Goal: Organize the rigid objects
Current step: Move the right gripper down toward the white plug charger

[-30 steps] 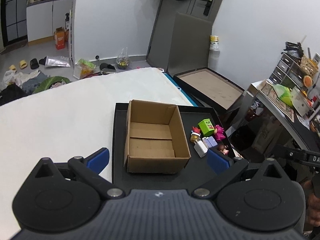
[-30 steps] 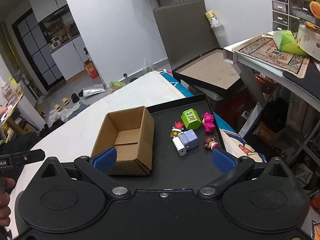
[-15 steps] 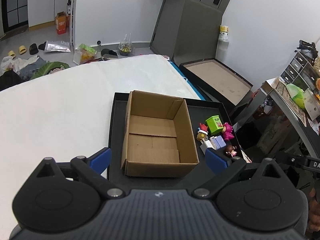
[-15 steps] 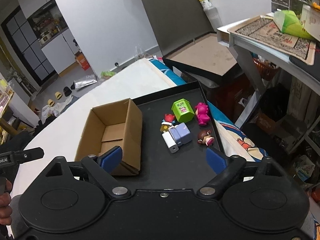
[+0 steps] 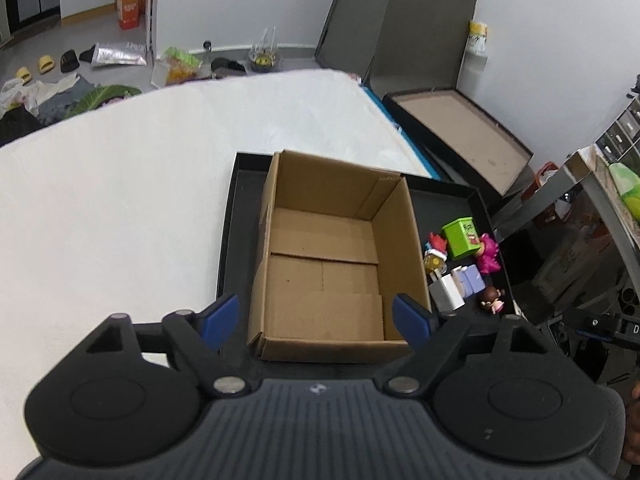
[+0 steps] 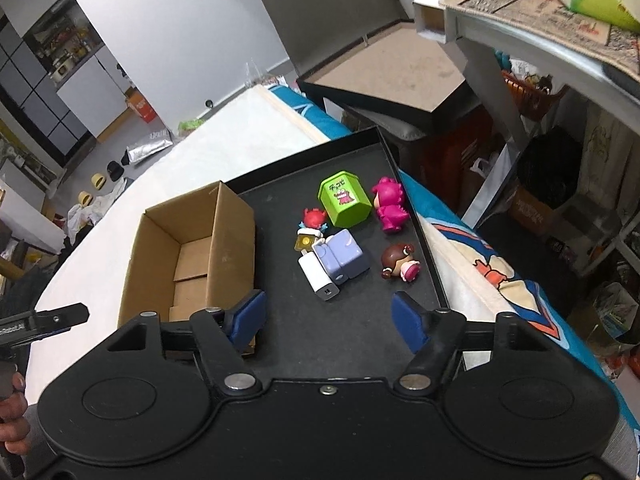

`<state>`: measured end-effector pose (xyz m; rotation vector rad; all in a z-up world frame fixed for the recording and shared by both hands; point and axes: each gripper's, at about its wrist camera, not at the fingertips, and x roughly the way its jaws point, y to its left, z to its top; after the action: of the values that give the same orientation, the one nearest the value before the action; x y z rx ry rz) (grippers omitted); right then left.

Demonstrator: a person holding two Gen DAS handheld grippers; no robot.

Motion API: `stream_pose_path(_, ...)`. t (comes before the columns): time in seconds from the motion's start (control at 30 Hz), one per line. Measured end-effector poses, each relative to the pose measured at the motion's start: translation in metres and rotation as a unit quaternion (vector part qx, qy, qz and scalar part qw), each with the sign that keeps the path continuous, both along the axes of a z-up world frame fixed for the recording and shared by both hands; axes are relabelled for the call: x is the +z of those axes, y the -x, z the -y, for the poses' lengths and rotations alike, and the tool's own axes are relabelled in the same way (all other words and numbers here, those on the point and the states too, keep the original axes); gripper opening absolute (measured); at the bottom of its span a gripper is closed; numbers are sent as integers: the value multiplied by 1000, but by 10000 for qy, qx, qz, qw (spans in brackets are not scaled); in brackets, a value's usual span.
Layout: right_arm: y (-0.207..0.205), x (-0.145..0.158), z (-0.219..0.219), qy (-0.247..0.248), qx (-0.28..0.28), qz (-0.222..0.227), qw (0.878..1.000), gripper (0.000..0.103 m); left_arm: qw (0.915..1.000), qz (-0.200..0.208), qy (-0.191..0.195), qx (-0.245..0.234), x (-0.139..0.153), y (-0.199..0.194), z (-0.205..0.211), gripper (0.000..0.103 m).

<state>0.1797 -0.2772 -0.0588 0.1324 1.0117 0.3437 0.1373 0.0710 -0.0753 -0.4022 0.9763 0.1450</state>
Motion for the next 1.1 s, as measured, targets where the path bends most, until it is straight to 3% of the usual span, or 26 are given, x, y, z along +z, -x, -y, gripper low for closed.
stream_pose_path(0.4,-32,-29,-20,46,215,-437,9988,54,9981,-592,169,52,-42,-30,-18,73)
stream_pose_path(0.6,-45,-47,-34,89,310,-610,9976,50,9959,-869,266,-5,-62,-41,-21,60)
stream_pose_path(1.0,-72,-89,-73,837,738,-747,9909,44,9907,-1316,338,-30,-95,-58,-25,55)
stream_pose_path(1.1,-77,-99,-78,920,816,-839,9889,42,9904,-1345,323,-42,-98,-61,-25,44)
